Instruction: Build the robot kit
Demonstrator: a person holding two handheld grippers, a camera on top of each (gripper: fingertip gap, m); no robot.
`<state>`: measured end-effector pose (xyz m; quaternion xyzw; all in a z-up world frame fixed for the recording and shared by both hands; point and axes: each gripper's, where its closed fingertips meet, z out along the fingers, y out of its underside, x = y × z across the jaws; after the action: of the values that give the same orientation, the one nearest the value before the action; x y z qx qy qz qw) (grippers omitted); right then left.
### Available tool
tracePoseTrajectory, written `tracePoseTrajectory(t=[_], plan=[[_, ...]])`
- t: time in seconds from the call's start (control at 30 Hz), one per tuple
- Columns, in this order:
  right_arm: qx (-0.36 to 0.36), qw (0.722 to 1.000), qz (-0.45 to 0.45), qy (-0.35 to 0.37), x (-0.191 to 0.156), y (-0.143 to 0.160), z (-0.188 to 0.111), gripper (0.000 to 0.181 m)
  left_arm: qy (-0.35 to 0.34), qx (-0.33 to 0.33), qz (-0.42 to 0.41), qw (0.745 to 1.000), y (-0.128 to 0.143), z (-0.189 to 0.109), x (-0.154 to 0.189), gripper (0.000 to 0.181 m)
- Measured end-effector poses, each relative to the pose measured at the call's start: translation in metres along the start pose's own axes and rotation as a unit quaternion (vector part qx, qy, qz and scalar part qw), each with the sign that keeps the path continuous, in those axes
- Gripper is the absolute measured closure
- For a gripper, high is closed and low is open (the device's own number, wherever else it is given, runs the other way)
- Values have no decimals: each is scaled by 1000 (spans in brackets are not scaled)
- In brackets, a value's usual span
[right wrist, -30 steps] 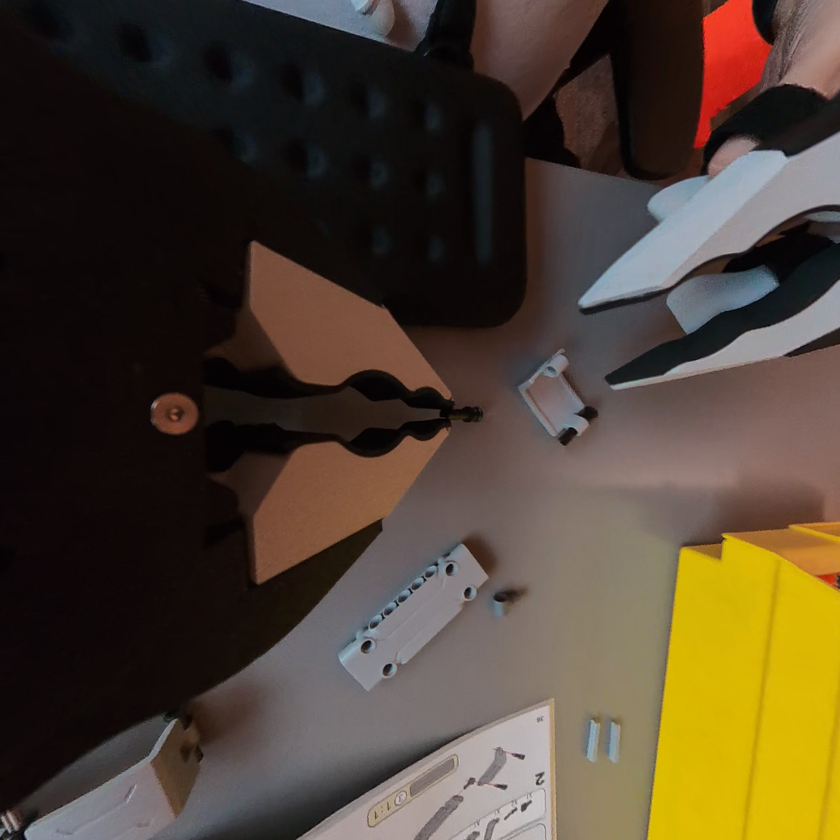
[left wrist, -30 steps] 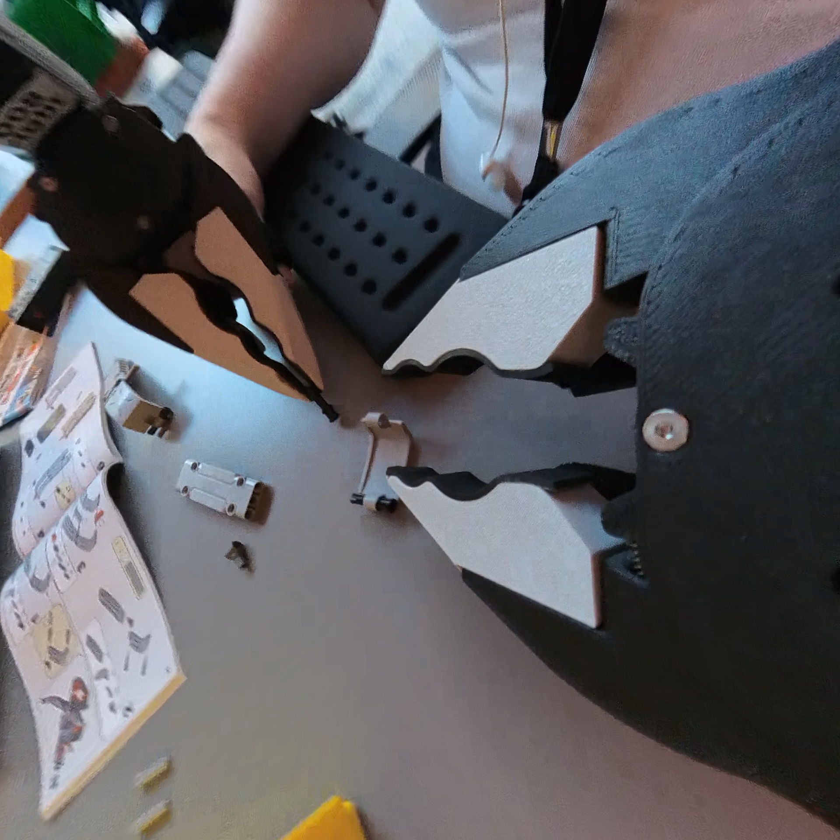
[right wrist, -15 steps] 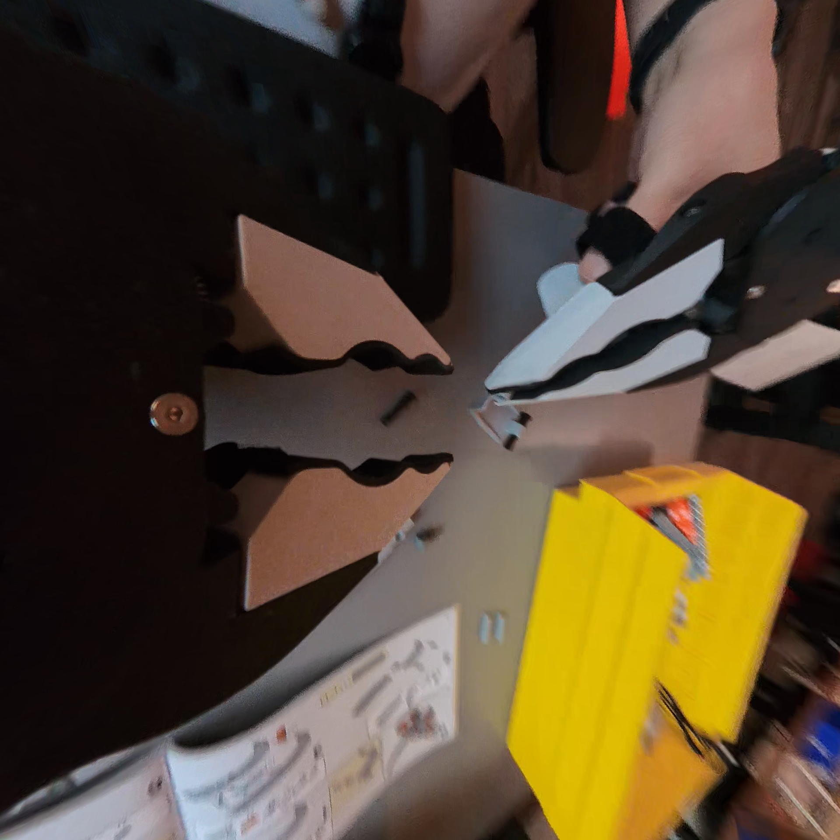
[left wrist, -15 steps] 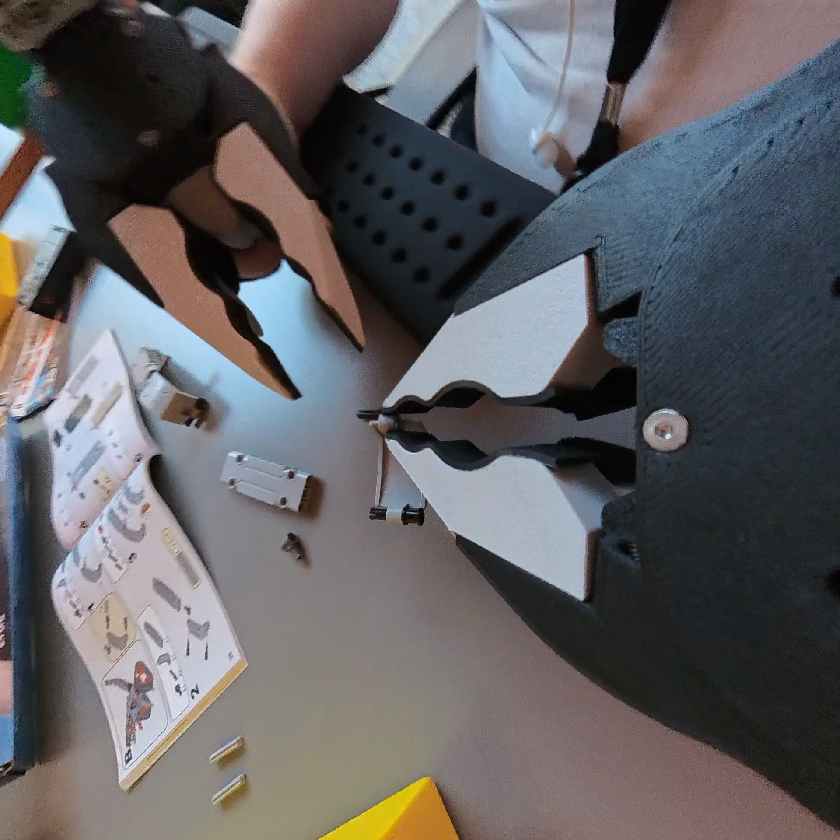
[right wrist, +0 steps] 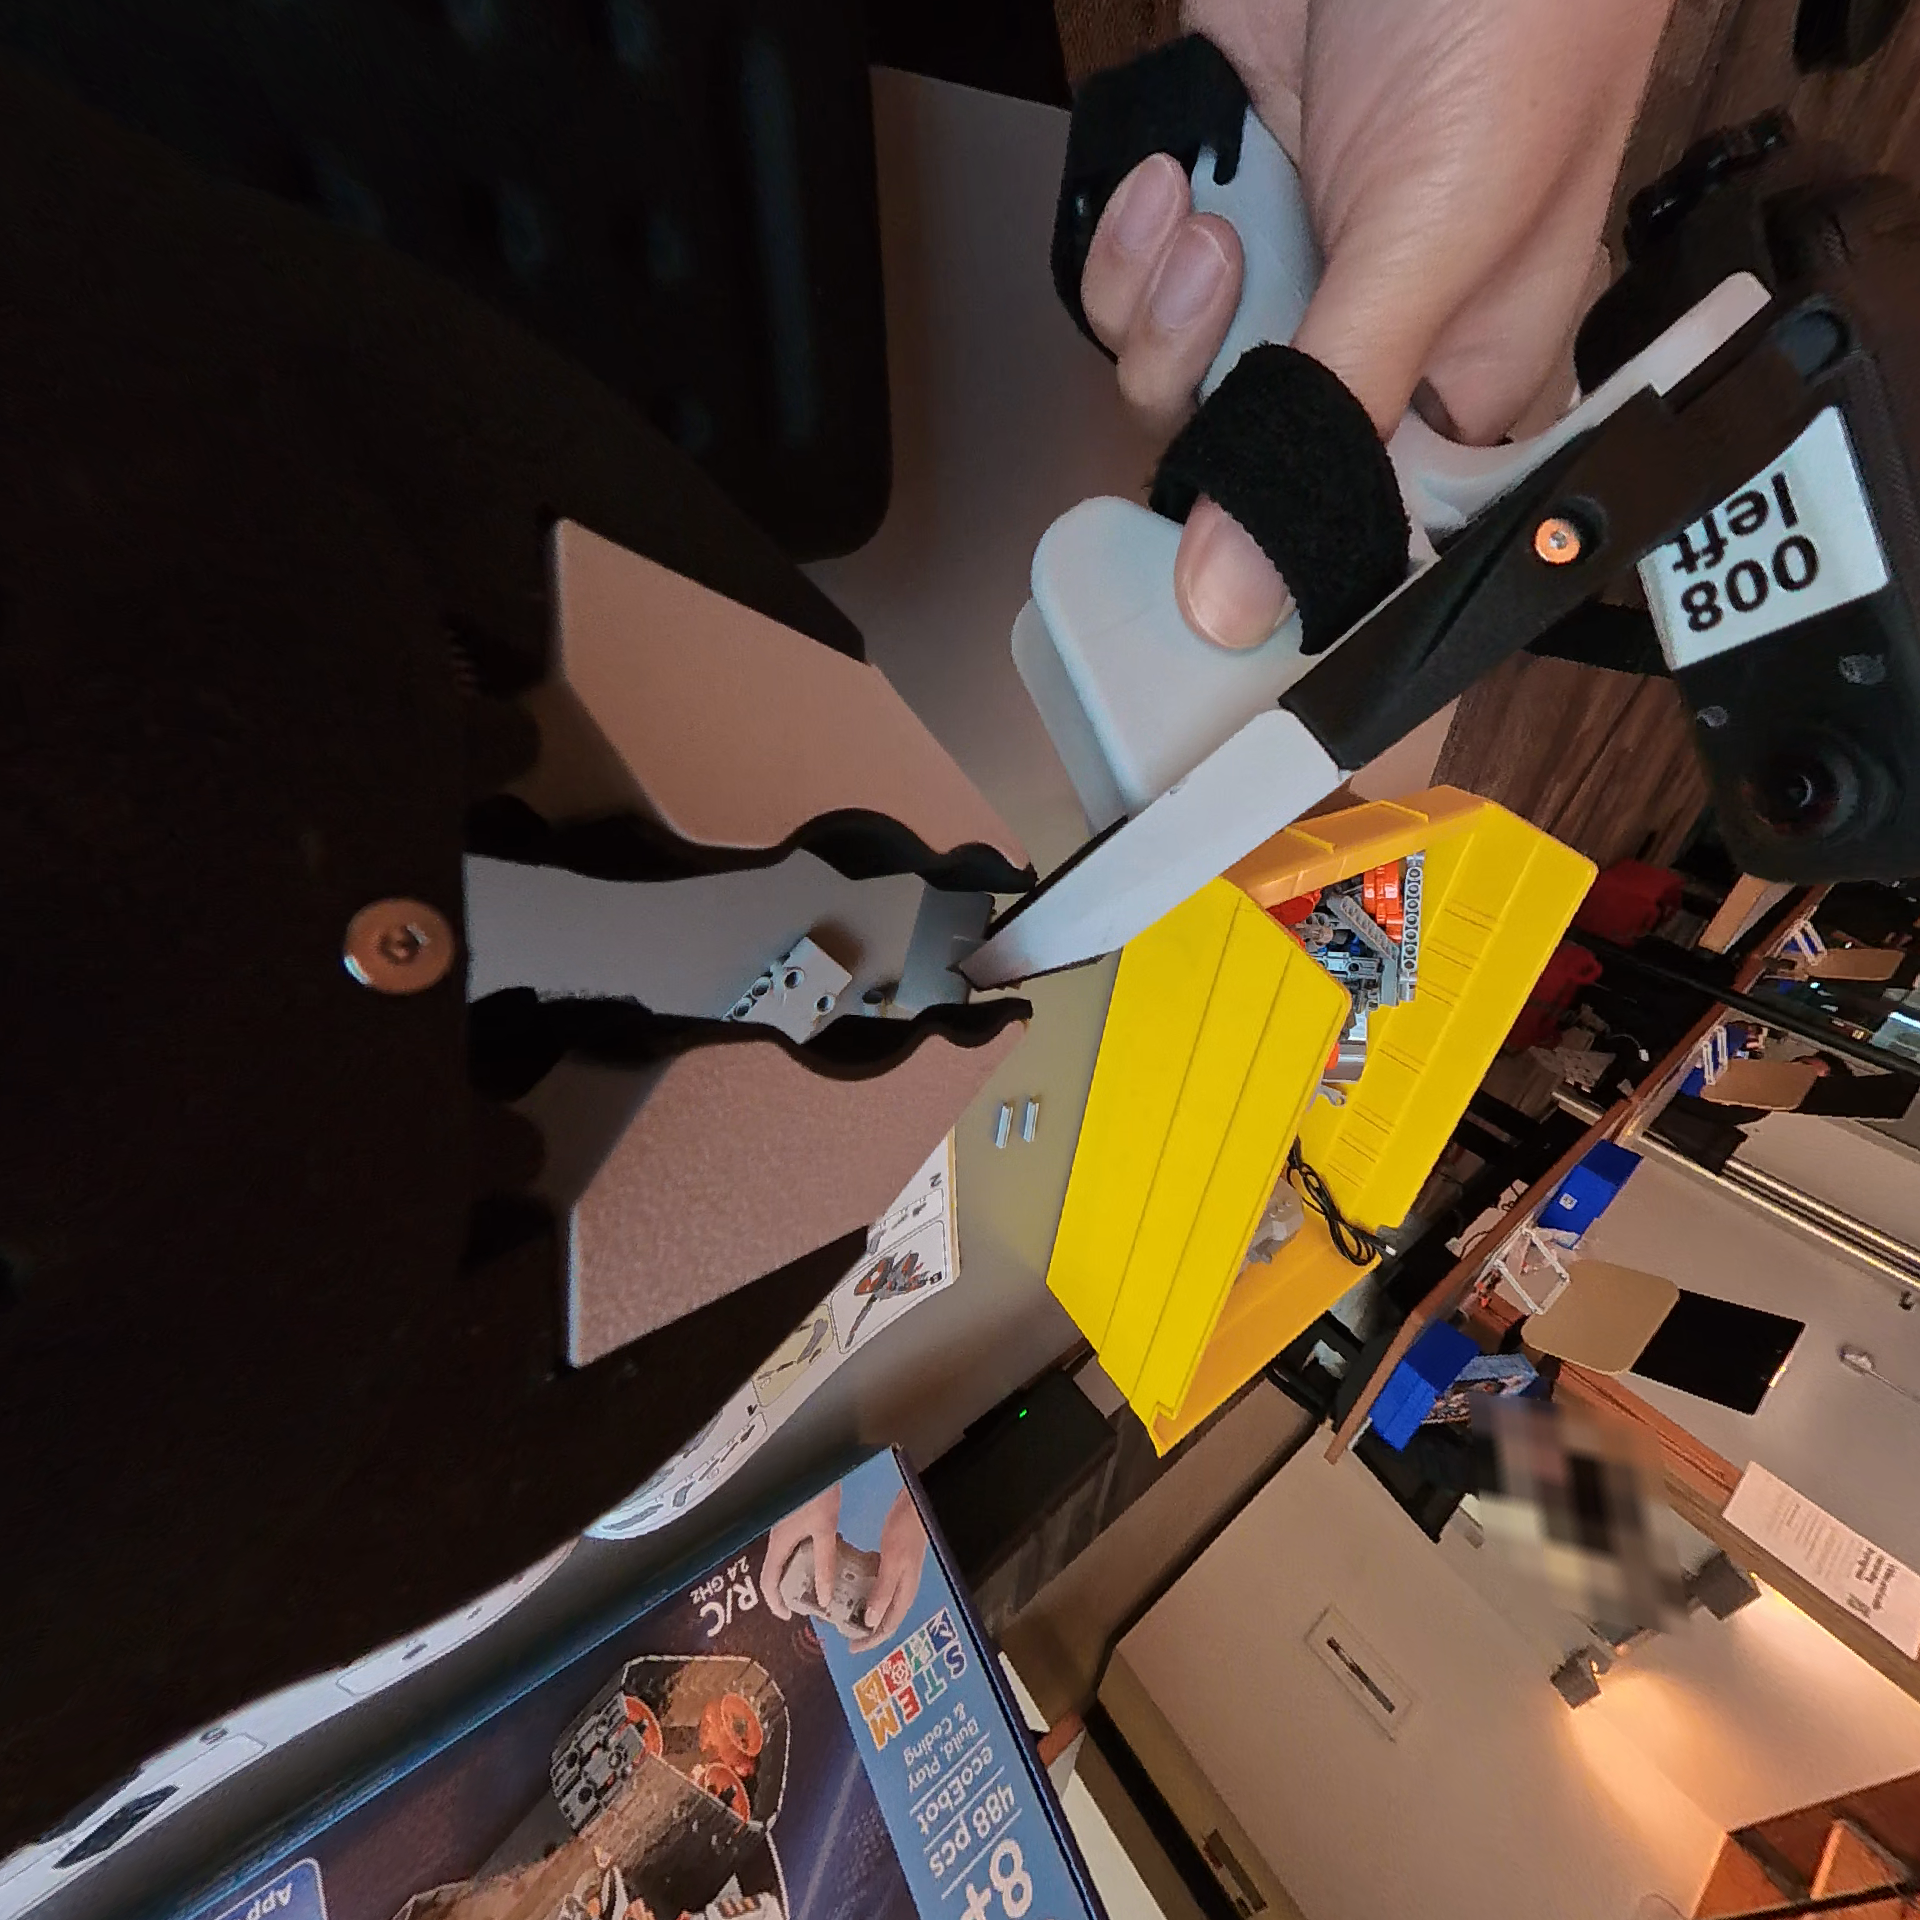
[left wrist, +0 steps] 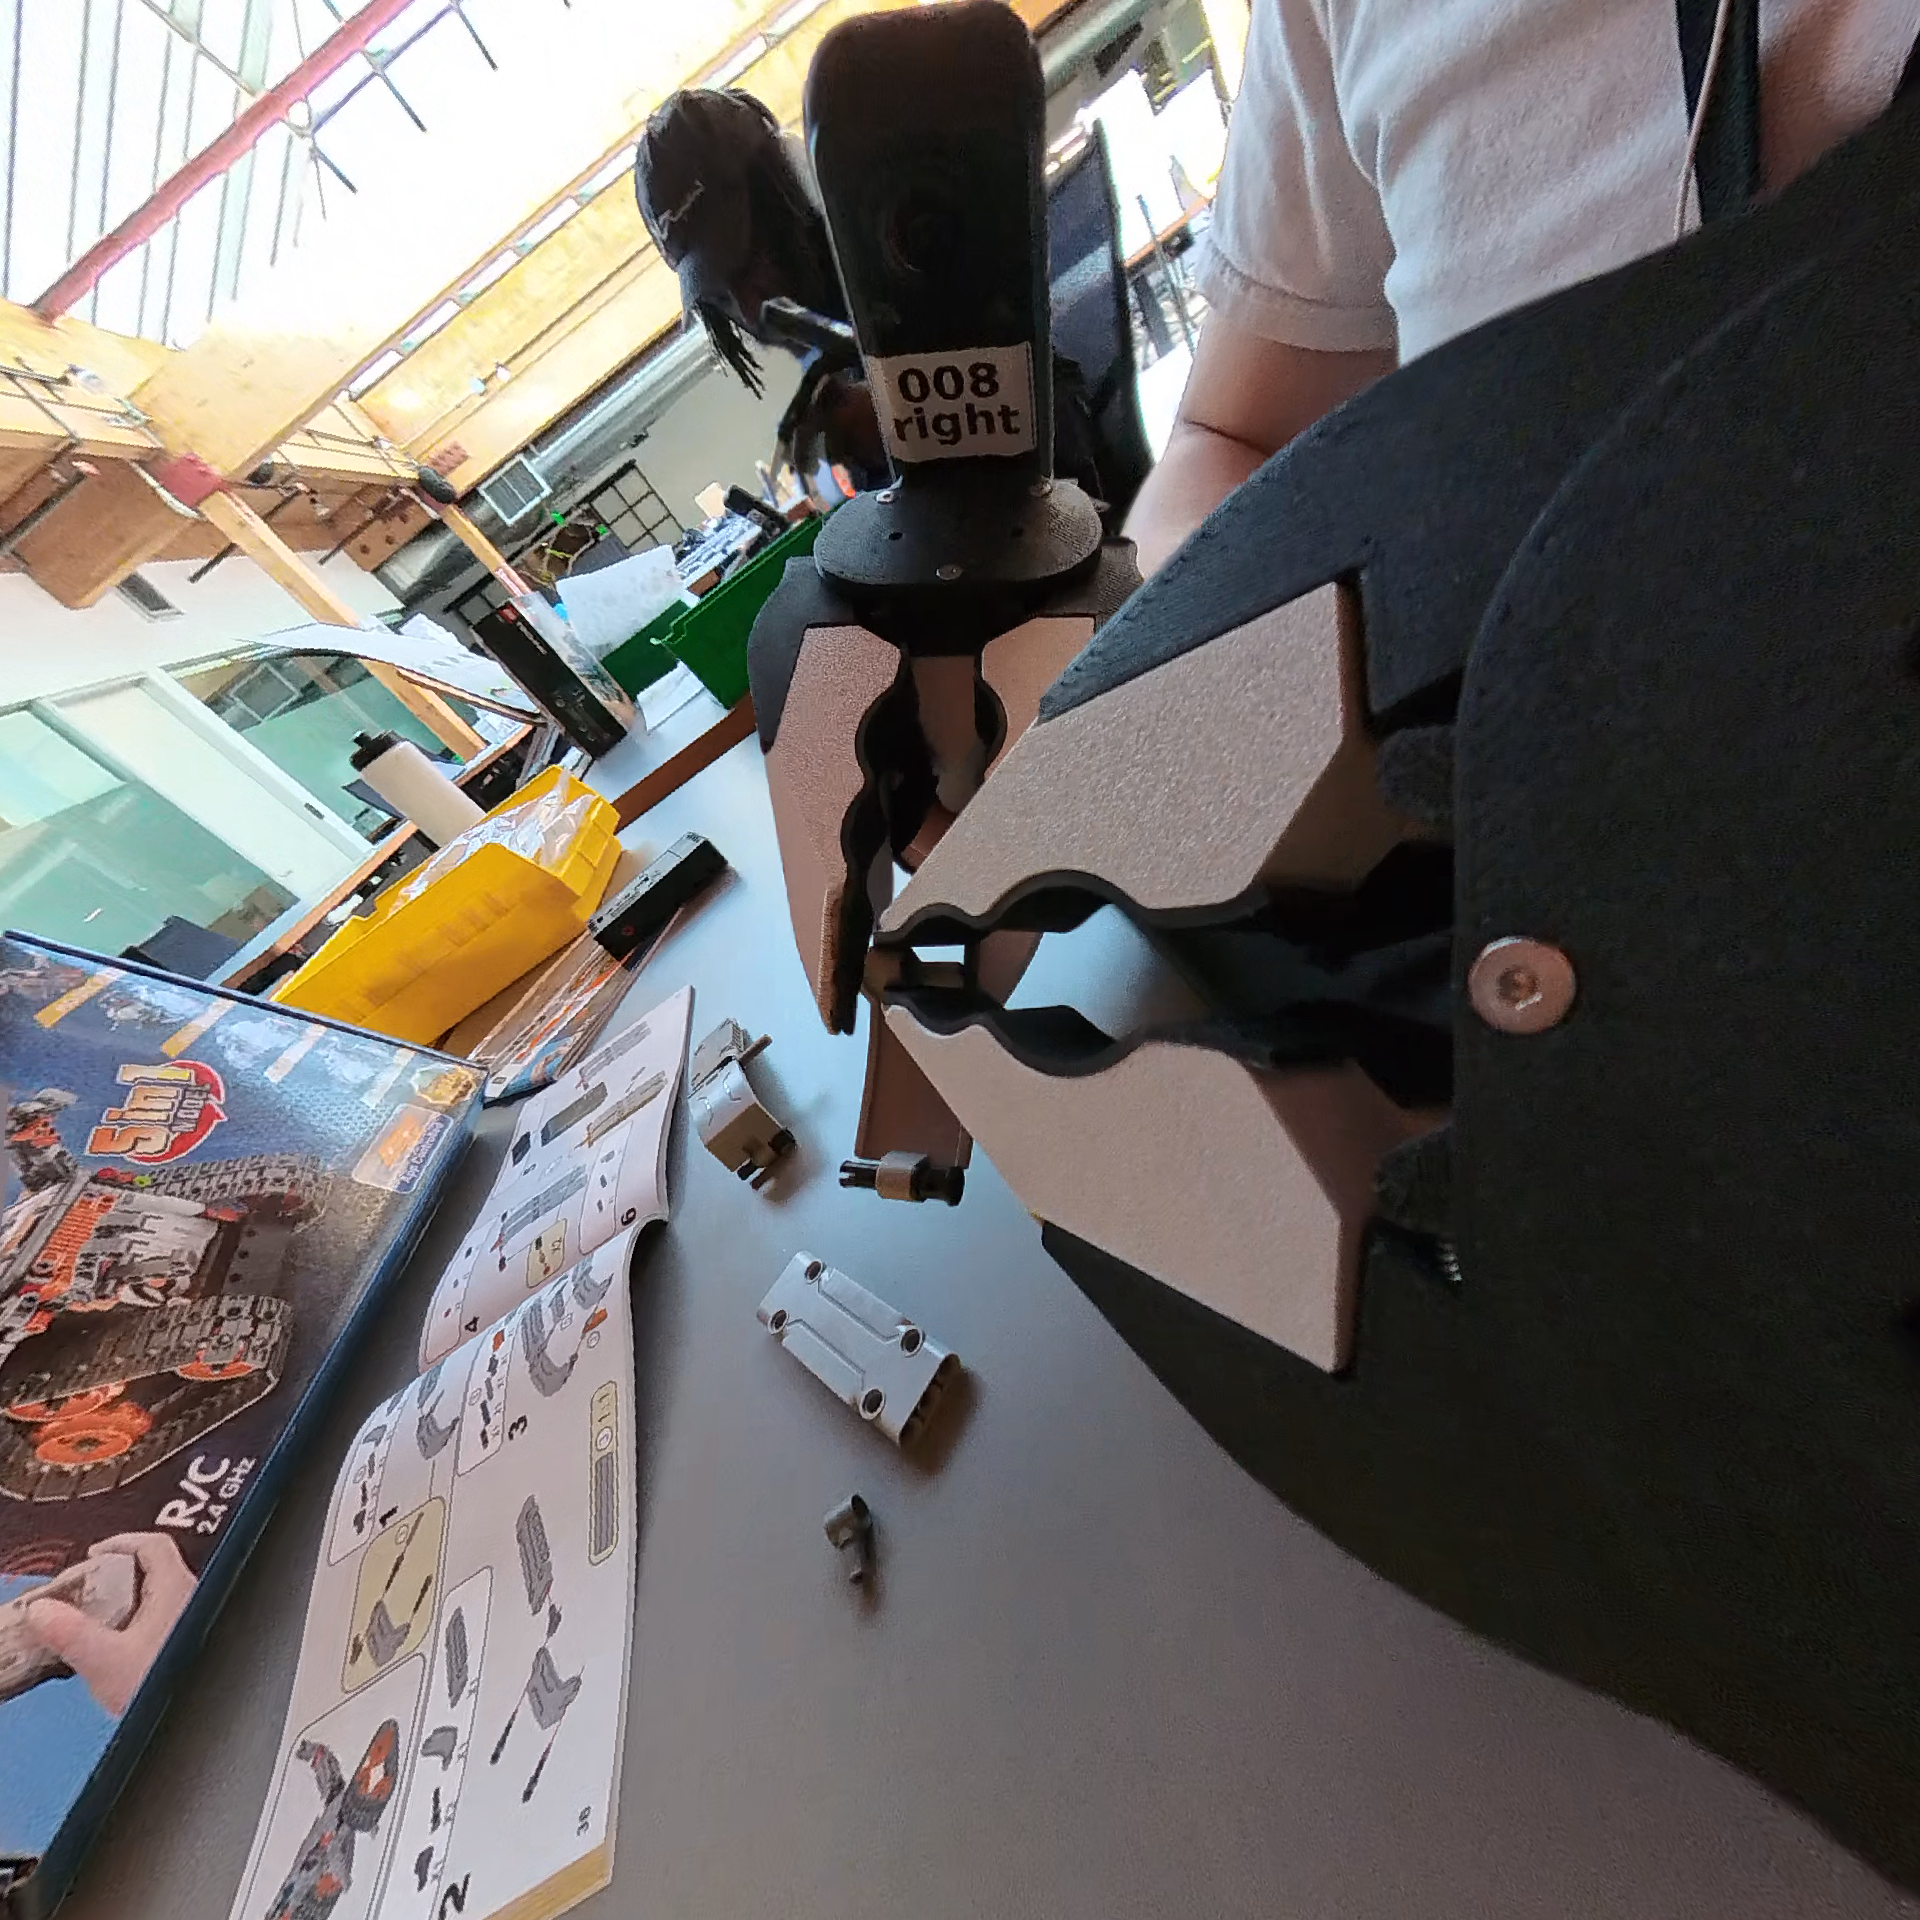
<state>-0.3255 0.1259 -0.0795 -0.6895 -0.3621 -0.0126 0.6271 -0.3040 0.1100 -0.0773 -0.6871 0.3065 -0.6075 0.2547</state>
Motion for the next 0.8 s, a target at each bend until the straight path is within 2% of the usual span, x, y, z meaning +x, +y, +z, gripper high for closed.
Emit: tracePoseTrajectory(t=[0.23,0.37,0.43,0.5,0.57,0.6,0.63,0.7,0.8], plan=[[0,1000,15,-16,0,1,-3,165,19,0,-23,1000,1,2,4,176],[12,991,119,-51,2,2,-7,165,33,-11,2,999,0,0,10,167],[29,976,206,-67,12,3,-10,165,30,2,22,999,-9,-8,7,152],[64,936,331,-98,25,2,-15,165,29,29,81,996,-22,-21,6,144],[104,866,465,-150,37,0,-21,166,16,27,185,982,-23,-29,5,138],[125,827,519,-173,43,-1,-24,166,-10,20,233,972,-21,-31,0,126],[142,791,563,-194,48,-1,-27,166,-30,13,278,960,-19,-30,-2,122],[151,735,621,-227,52,2,-29,167,-50,3,354,934,-14,-24,0,123],[149,683,663,-268,47,3,-29,166,-43,-7,397,917,-11,-9,6,125]])
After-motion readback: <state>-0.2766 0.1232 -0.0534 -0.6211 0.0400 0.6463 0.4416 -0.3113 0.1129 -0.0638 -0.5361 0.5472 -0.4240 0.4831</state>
